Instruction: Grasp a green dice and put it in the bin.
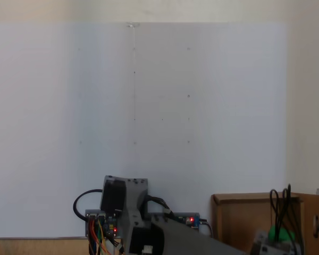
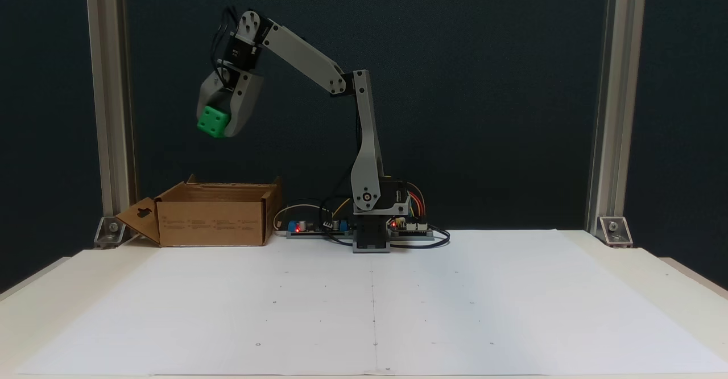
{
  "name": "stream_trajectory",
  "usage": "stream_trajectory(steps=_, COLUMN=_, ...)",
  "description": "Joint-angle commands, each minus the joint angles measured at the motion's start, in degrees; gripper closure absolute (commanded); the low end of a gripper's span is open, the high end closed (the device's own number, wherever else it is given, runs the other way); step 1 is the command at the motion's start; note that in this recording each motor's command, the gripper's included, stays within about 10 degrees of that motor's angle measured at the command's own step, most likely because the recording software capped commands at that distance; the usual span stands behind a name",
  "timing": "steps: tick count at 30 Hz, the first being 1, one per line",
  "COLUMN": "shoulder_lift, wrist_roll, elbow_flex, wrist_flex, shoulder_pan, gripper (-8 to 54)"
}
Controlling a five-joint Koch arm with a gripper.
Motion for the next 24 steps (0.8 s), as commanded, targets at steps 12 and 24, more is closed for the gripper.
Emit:
stream_trajectory(steps=12, shoulder_lift=-6.33, wrist_roll=-4.31, elbow_flex=-1.41, wrist_flex=6.15, shoulder_pan=3.34, gripper=33.8)
stream_trajectory(steps=24, shoulder_lift=-6.33, wrist_roll=-4.31, elbow_flex=7.91, wrist_flex=6.33, shoulder_pan=2.11, gripper=9.5)
